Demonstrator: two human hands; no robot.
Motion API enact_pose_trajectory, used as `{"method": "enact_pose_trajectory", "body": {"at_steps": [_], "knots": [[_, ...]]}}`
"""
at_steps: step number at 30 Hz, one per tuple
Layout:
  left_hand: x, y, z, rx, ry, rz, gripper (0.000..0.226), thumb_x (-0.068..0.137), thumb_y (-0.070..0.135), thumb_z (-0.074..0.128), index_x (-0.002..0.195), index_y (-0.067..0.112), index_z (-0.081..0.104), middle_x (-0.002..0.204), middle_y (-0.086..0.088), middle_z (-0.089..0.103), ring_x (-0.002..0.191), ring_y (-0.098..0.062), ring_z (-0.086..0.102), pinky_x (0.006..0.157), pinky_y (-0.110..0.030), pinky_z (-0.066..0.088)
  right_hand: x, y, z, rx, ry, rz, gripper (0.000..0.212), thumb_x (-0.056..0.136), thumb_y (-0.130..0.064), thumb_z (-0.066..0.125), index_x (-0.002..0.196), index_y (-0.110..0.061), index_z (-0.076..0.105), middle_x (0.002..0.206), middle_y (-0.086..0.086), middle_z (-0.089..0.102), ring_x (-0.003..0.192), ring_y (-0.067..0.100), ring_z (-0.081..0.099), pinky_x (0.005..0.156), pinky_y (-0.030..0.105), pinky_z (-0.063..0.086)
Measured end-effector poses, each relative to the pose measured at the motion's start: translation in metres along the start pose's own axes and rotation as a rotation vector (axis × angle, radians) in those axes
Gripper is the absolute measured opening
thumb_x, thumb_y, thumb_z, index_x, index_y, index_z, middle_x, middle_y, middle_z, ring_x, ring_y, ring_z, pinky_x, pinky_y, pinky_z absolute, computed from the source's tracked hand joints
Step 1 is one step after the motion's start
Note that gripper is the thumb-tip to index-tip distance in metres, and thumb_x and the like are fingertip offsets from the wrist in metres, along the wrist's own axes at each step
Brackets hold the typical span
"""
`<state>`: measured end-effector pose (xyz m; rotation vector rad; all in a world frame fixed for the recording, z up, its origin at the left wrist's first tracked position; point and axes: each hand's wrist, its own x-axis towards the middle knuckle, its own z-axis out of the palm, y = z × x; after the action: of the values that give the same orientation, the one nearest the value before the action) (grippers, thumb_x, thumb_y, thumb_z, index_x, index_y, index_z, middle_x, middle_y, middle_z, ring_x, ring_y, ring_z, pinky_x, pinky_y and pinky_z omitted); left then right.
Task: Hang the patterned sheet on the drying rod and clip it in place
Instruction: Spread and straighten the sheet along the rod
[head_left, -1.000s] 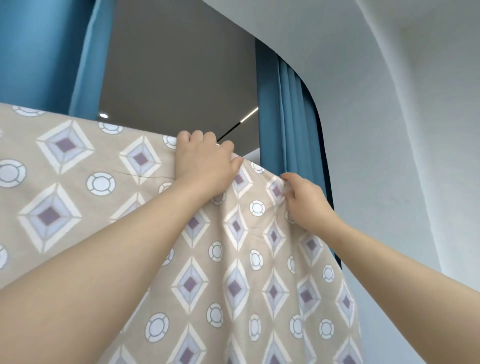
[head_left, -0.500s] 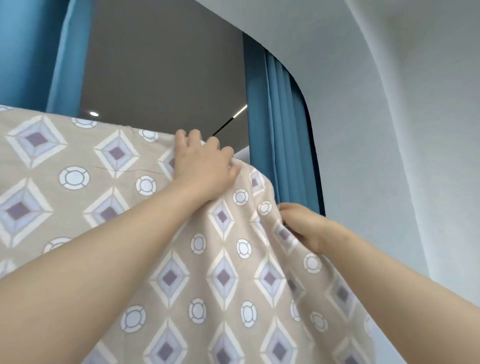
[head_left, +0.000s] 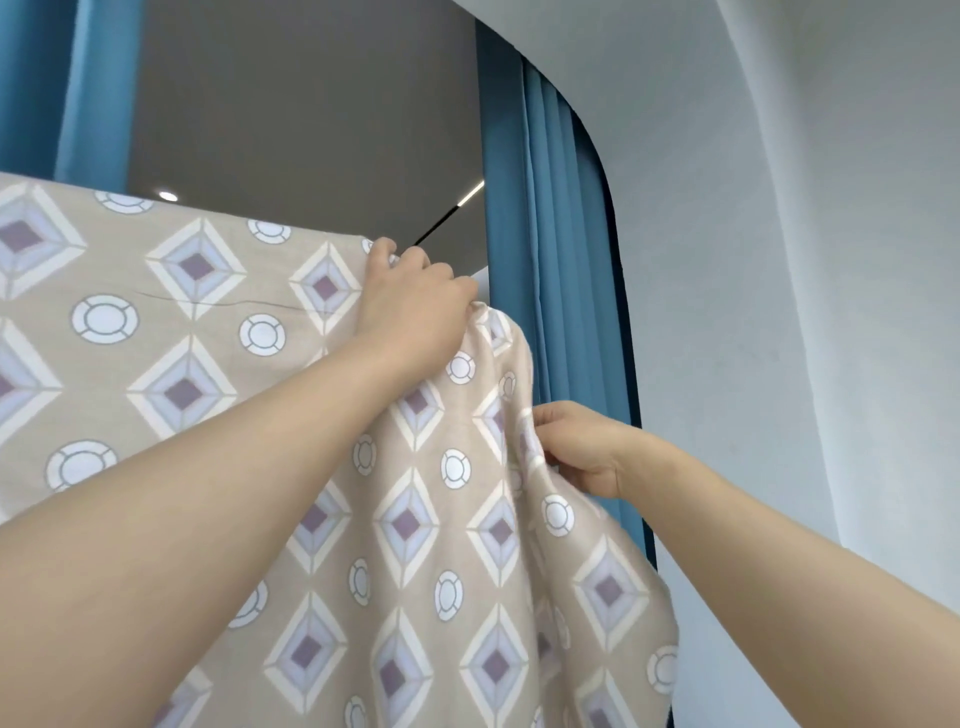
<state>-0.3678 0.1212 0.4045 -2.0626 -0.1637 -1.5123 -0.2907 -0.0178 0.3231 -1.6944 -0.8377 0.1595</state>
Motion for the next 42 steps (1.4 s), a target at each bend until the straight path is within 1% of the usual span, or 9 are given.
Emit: {"method": "enact_pose_trajectory", "body": {"at_steps": [7, 11, 15, 19, 24, 28, 32, 37, 42], "knots": [[-0.003, 0.001, -0.008, -0.011, -0.036, -0.026, 0.031, 0.097, 0.029, 0.032, 0.103, 0.019, 0.06, 0.102, -0.002, 0.063, 0.112, -0.027, 0.045, 0.109, -0.044, 0.014, -0.01, -0.009, -0.082, -0.065, 0.745, -0.166, 0.033, 0.09, -0.001, 0.032, 0.062, -0.018, 0.029, 0.062, 0.003, 0.029, 0.057, 0.017, 0.024, 0.05, 0.02, 0.027], [0.0, 0.024, -0.016, -0.07, -0.18, -0.007, 0.039, 0.094, 0.048, 0.03, 0.109, 0.024, 0.057, 0.109, -0.001, 0.061, 0.115, -0.025, 0.045, 0.109, -0.047, 0.013, -0.034, -0.012, -0.076, 0.006, 0.466, -0.015, 0.025, 0.098, -0.029, 0.037, 0.078, -0.017, 0.044, 0.071, 0.003, 0.046, 0.058, 0.02, 0.044, 0.056, 0.028, 0.044], [0.002, 0.044, -0.012, -0.064, -0.217, 0.032, 0.036, 0.094, 0.046, 0.037, 0.118, 0.022, 0.05, 0.116, -0.005, 0.057, 0.116, -0.027, 0.044, 0.108, -0.05, 0.015, -0.053, 0.008, -0.069, 0.002, 0.099, 0.256, 0.063, 0.089, -0.069, 0.023, 0.095, -0.017, 0.056, 0.078, 0.009, 0.065, 0.061, 0.026, 0.063, 0.059, 0.03, 0.054], [0.005, 0.044, -0.008, -0.121, -0.162, -0.005, 0.025, 0.097, 0.029, 0.038, 0.116, 0.029, 0.054, 0.115, -0.005, 0.057, 0.114, -0.027, 0.044, 0.108, -0.047, 0.015, -0.056, 0.01, -0.062, 0.241, -0.129, 0.194, 0.063, 0.086, -0.071, 0.024, 0.096, -0.021, 0.062, 0.08, 0.003, 0.063, 0.059, 0.017, 0.06, 0.053, 0.023, 0.049], [0.003, 0.044, -0.003, -0.175, -0.108, -0.018, 0.019, 0.097, 0.026, 0.04, 0.107, 0.03, 0.056, 0.111, -0.004, 0.055, 0.11, -0.026, 0.045, 0.109, -0.047, 0.014, -0.059, -0.009, -0.052, 0.572, -0.06, -0.011, 0.045, 0.079, -0.024, 0.058, 0.123, -0.016, 0.056, 0.1, 0.006, 0.067, 0.082, 0.023, 0.066, 0.071, 0.037, 0.056], [0.001, 0.042, -0.001, -0.219, -0.051, -0.043, 0.016, 0.094, 0.018, 0.045, 0.1, 0.028, 0.057, 0.101, 0.0, 0.055, 0.105, -0.025, 0.047, 0.108, -0.044, 0.013, -0.055, -0.016, -0.068, 0.883, 0.385, -0.094, 0.066, 0.088, 0.004, 0.051, 0.144, -0.025, 0.03, 0.097, 0.009, 0.059, 0.069, 0.024, 0.064, 0.064, 0.045, 0.051], [0.005, 0.045, -0.001, -0.244, -0.02, -0.019, 0.019, 0.092, 0.011, 0.045, 0.095, 0.028, 0.053, 0.087, 0.005, 0.042, 0.099, -0.024, 0.048, 0.107, -0.043, 0.017, -0.055, -0.005, -0.082, 0.962, 0.74, -0.15, 0.047, 0.086, 0.004, 0.056, 0.129, -0.015, 0.05, 0.098, 0.013, 0.063, 0.067, 0.019, 0.06, 0.061, 0.031, 0.053], [0.007, 0.047, -0.002, -0.286, -0.033, -0.039, 0.02, 0.091, 0.01, 0.042, 0.087, 0.029, 0.046, 0.088, 0.006, 0.041, 0.1, -0.023, 0.048, 0.106, -0.044, 0.017, -0.074, -0.004, -0.064, 0.632, 0.364, 0.143, 0.031, 0.093, -0.037, 0.05, 0.079, -0.013, 0.064, 0.058, 0.005, 0.069, 0.047, 0.019, 0.066, 0.05, 0.028, 0.053], [0.008, 0.051, -0.003, -0.249, -0.125, -0.013, 0.029, 0.099, 0.033, 0.028, 0.113, 0.025, 0.052, 0.113, 0.002, 0.058, 0.113, -0.025, 0.046, 0.106, -0.047, 0.017, -0.068, -0.015, -0.077, 0.685, 0.556, -0.089, 0.023, 0.095, -0.013, 0.05, 0.117, -0.019, 0.055, 0.077, 0.004, 0.062, 0.06, 0.016, 0.061, 0.057, 0.029, 0.052]]}}
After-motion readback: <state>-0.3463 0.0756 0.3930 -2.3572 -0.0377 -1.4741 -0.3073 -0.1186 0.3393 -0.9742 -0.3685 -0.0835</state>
